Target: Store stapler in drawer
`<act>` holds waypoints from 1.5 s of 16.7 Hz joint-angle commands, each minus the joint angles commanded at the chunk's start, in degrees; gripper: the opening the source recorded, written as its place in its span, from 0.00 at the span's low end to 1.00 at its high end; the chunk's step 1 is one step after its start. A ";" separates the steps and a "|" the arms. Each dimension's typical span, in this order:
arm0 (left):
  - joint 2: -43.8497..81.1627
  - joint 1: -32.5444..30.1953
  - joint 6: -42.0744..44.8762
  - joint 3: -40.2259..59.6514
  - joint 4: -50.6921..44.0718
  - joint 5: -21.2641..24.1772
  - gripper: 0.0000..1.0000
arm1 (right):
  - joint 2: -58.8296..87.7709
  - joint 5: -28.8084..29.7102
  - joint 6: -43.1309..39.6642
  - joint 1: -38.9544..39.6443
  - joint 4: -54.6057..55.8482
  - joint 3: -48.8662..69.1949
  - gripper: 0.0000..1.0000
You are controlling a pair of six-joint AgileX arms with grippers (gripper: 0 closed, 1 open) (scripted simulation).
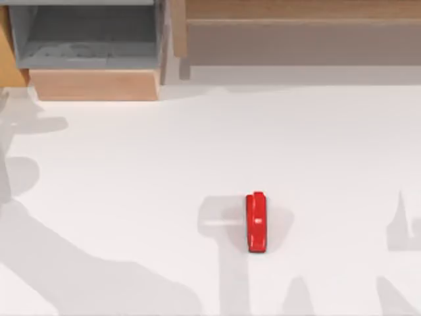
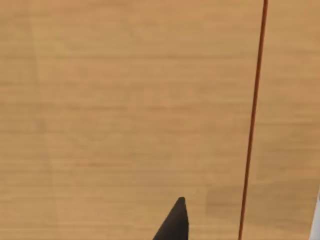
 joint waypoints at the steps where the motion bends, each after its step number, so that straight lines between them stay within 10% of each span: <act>1: 0.00 0.00 0.00 0.00 0.00 0.00 0.32 | 0.00 0.00 0.00 0.00 0.00 0.00 1.00; 6: 0.00 0.00 0.00 0.00 0.00 0.00 0.00 | 0.00 0.00 0.00 0.00 0.00 0.00 1.00; 25: -6.77 4.27 -0.10 -15.96 7.96 3.98 0.00 | 0.00 0.00 0.00 0.00 0.00 0.00 1.00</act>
